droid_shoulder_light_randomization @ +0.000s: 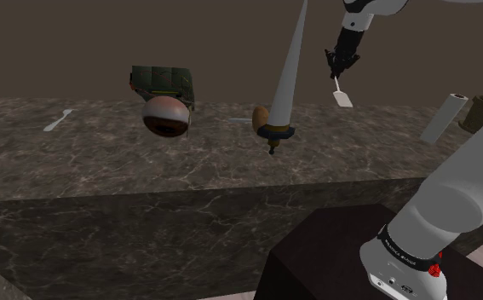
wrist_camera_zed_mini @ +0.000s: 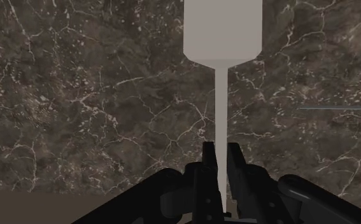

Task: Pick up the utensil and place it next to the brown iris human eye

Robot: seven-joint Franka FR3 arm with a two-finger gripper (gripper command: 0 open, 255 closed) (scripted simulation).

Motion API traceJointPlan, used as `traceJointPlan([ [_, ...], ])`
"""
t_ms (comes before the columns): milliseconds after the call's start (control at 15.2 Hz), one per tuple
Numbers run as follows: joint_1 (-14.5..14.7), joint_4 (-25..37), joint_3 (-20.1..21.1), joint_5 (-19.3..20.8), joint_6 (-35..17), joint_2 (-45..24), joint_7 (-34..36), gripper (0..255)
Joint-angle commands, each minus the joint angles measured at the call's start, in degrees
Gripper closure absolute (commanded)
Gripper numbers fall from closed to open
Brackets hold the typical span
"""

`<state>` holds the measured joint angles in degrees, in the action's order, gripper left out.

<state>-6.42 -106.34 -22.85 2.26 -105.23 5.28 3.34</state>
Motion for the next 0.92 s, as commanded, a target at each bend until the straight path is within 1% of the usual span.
traceJointPlan([
  [0,1.3,-2.1,1.8,0.8,-0.3,1.9,3.4,255],
  [396,4.7,-5.4,7.0,1.6,-0.4,4.8,12.3,255],
  [858,8.7,-6.3,12.9,1.3,-0.2,5.4,22.1,255],
])
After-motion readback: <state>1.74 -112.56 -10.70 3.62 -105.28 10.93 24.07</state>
